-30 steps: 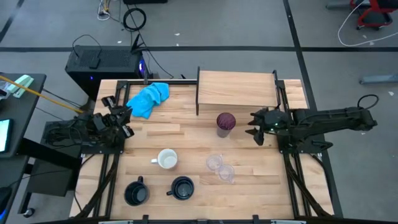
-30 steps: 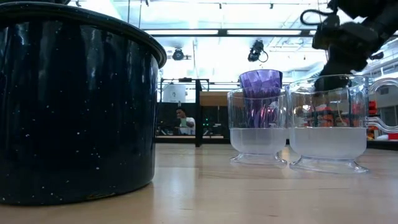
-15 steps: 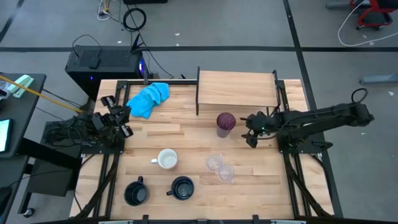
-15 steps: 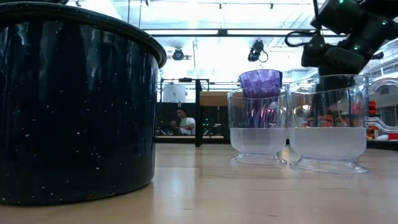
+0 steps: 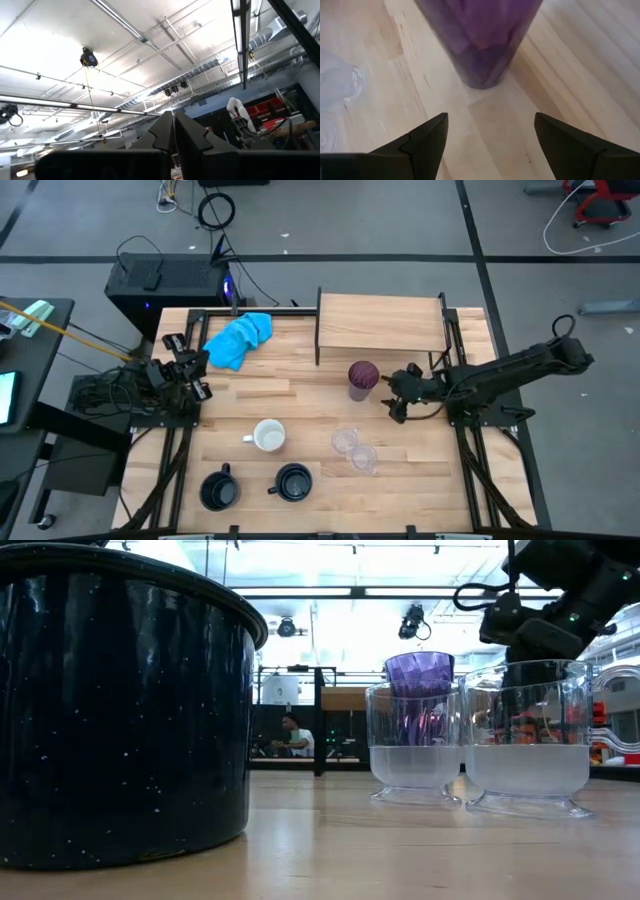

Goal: Stack small to large cups/mugs on shelf
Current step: Put the violet cup on the shelf

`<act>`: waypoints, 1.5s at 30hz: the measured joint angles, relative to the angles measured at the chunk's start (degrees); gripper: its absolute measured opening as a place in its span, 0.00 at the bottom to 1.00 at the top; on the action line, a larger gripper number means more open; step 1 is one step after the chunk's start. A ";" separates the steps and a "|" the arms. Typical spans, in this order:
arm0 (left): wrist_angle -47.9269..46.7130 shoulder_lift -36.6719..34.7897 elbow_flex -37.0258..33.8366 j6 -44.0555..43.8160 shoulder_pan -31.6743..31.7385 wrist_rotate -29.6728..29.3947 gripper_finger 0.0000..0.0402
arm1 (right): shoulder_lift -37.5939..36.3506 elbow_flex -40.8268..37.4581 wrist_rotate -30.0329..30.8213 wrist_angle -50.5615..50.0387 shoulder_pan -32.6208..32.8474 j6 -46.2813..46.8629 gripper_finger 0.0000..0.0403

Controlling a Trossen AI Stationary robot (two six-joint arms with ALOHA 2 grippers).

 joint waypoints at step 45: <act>-0.14 0.00 0.00 0.62 0.00 -0.41 0.05 | 1.70 -19.65 12.83 38.83 3.39 0.78 0.99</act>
